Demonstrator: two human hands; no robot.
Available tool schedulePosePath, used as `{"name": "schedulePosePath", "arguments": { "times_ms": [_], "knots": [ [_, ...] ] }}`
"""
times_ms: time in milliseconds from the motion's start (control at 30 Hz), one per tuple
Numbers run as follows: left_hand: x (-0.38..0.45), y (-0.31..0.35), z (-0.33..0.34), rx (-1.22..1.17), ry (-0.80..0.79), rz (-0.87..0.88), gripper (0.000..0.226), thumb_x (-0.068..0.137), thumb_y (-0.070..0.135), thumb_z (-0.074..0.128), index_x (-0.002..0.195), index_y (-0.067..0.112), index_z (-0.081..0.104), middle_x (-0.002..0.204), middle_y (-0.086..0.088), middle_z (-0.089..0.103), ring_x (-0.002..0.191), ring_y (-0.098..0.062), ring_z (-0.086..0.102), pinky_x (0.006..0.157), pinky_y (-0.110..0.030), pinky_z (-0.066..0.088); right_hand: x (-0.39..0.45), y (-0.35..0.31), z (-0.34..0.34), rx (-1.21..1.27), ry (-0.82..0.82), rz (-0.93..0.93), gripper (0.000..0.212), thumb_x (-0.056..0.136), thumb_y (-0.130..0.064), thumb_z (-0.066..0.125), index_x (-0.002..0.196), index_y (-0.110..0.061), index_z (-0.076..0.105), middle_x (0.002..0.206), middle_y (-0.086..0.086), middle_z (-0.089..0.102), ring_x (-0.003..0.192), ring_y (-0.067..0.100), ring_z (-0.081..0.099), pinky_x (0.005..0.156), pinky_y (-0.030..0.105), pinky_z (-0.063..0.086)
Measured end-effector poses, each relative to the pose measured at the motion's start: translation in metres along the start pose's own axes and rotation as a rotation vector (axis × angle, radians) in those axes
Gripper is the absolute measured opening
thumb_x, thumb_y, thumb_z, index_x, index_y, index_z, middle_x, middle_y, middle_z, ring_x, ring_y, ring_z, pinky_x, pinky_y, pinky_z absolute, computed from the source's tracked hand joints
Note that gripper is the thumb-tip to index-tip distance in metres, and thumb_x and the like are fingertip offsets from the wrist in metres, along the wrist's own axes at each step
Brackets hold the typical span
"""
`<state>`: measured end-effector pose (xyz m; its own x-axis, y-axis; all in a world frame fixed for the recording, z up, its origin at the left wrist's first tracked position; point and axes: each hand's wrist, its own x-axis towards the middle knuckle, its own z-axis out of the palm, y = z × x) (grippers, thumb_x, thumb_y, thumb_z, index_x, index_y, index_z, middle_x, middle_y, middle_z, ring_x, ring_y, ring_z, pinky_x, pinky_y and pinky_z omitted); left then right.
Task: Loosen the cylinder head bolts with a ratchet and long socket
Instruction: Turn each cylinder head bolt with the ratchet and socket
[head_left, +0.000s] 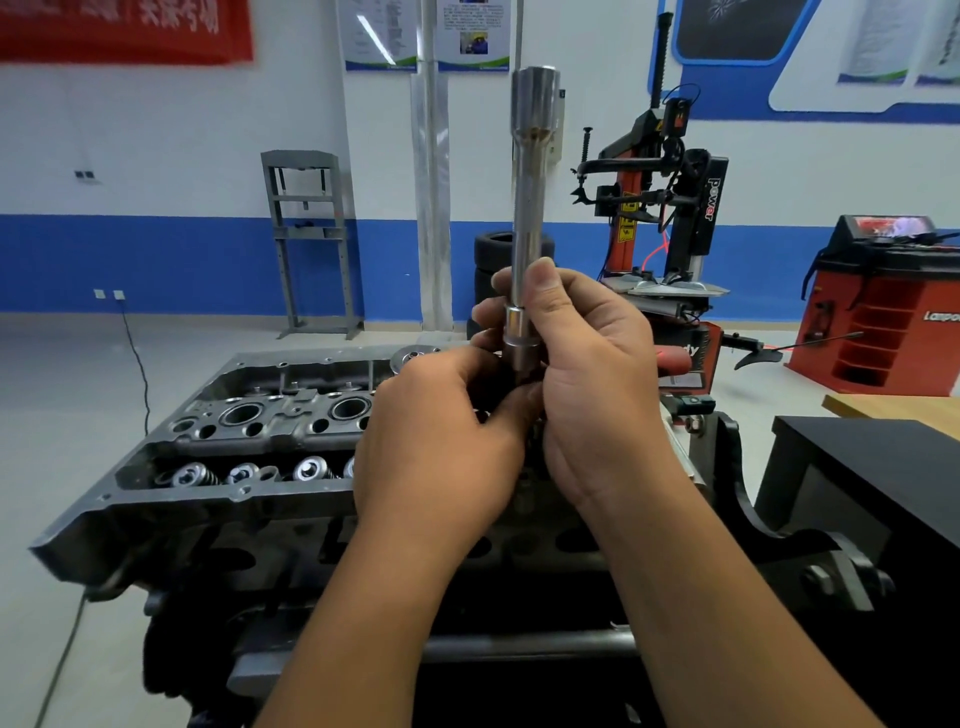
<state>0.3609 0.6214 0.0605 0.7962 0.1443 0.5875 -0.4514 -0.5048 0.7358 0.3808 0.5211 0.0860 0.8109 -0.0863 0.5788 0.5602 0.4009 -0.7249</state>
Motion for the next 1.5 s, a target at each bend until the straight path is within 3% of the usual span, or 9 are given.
{"name": "schedulePosePath", "arguments": {
  "times_ms": [167, 333, 467, 600, 867, 1033, 1167, 1300, 1500],
  "knots": [
    [-0.001, 0.001, 0.001, 0.031, 0.038, -0.007, 0.023, 0.081, 0.052, 0.076, 0.099, 0.039, 0.077, 0.085, 0.018, 0.076, 0.084, -0.008, 0.072, 0.076, -0.045, 0.061, 0.0, 0.001, -0.002, -0.082, 0.026, -0.073, 0.012, 0.086, -0.032, 0.079, 0.081, -0.024, 0.072, 0.077, 0.003, 0.071, 0.07, 0.019, 0.069, 0.067, 0.031, 0.058],
    [0.003, 0.002, -0.009, -0.071, -0.204, 0.017, 0.026, 0.091, 0.042, 0.062, 0.113, 0.039, 0.075, 0.1, 0.018, 0.078, 0.1, -0.011, 0.073, 0.09, -0.048, 0.059, 0.001, 0.002, 0.0, -0.1, 0.033, -0.084, 0.017, 0.09, -0.035, 0.071, 0.077, -0.024, 0.071, 0.073, 0.001, 0.068, 0.067, 0.016, 0.063, 0.065, 0.028, 0.055],
    [0.001, 0.001, -0.005, -0.052, -0.085, 0.002, 0.03, 0.08, 0.048, 0.066, 0.109, 0.045, 0.074, 0.093, 0.019, 0.078, 0.096, -0.016, 0.074, 0.085, -0.048, 0.06, 0.001, 0.0, 0.0, -0.018, 0.016, -0.001, 0.027, 0.099, -0.034, 0.061, 0.083, -0.018, 0.074, 0.077, 0.007, 0.072, 0.068, 0.018, 0.065, 0.065, 0.03, 0.057],
    [0.0, 0.001, -0.001, -0.02, -0.006, -0.035, 0.035, 0.069, 0.062, 0.067, 0.096, 0.042, 0.076, 0.083, 0.023, 0.075, 0.086, -0.009, 0.073, 0.08, -0.044, 0.061, 0.0, -0.003, 0.001, -0.017, 0.055, -0.014, 0.019, 0.087, -0.037, 0.074, 0.084, -0.018, 0.071, 0.076, 0.004, 0.069, 0.064, 0.018, 0.064, 0.063, 0.033, 0.057],
    [0.001, 0.004, -0.003, -0.067, -0.13, 0.01, 0.032, 0.079, 0.051, 0.062, 0.11, 0.049, 0.072, 0.097, 0.024, 0.077, 0.096, -0.013, 0.075, 0.087, -0.049, 0.061, 0.0, -0.001, 0.001, -0.016, 0.014, 0.003, 0.025, 0.095, -0.037, 0.066, 0.08, -0.019, 0.076, 0.08, 0.004, 0.073, 0.072, 0.015, 0.067, 0.068, 0.028, 0.057],
    [0.001, 0.002, -0.002, -0.021, -0.068, -0.008, 0.009, 0.078, 0.059, 0.071, 0.087, 0.056, 0.07, 0.089, 0.031, 0.073, 0.089, -0.002, 0.071, 0.084, -0.046, 0.061, -0.002, -0.004, 0.001, -0.017, 0.044, -0.022, 0.019, 0.08, -0.042, 0.081, 0.078, -0.025, 0.072, 0.077, 0.005, 0.072, 0.067, 0.018, 0.066, 0.067, 0.031, 0.058],
    [0.001, 0.005, -0.006, -0.072, -0.201, 0.004, 0.033, 0.081, 0.056, 0.06, 0.111, 0.049, 0.073, 0.097, 0.026, 0.076, 0.092, -0.011, 0.075, 0.085, -0.05, 0.061, -0.003, -0.004, 0.0, -0.055, 0.032, -0.042, 0.028, 0.076, -0.05, 0.075, 0.078, -0.023, 0.07, 0.077, 0.005, 0.072, 0.068, 0.017, 0.064, 0.069, 0.031, 0.057],
    [0.0, 0.005, -0.007, -0.086, -0.17, 0.009, 0.032, 0.081, 0.049, 0.061, 0.108, 0.042, 0.076, 0.096, 0.023, 0.078, 0.097, -0.011, 0.074, 0.088, -0.048, 0.06, -0.001, -0.002, 0.001, -0.03, -0.005, -0.004, 0.032, 0.093, -0.045, 0.065, 0.085, -0.014, 0.07, 0.075, 0.006, 0.069, 0.07, 0.017, 0.065, 0.066, 0.03, 0.056],
    [0.0, 0.004, -0.002, -0.033, -0.064, -0.021, 0.034, 0.071, 0.06, 0.065, 0.105, 0.062, 0.064, 0.092, 0.025, 0.077, 0.096, -0.008, 0.074, 0.088, -0.045, 0.06, -0.001, -0.004, 0.002, 0.016, 0.02, 0.025, 0.028, 0.088, -0.043, 0.073, 0.086, -0.016, 0.07, 0.075, 0.008, 0.071, 0.068, 0.016, 0.067, 0.064, 0.028, 0.056]
  ]
}}
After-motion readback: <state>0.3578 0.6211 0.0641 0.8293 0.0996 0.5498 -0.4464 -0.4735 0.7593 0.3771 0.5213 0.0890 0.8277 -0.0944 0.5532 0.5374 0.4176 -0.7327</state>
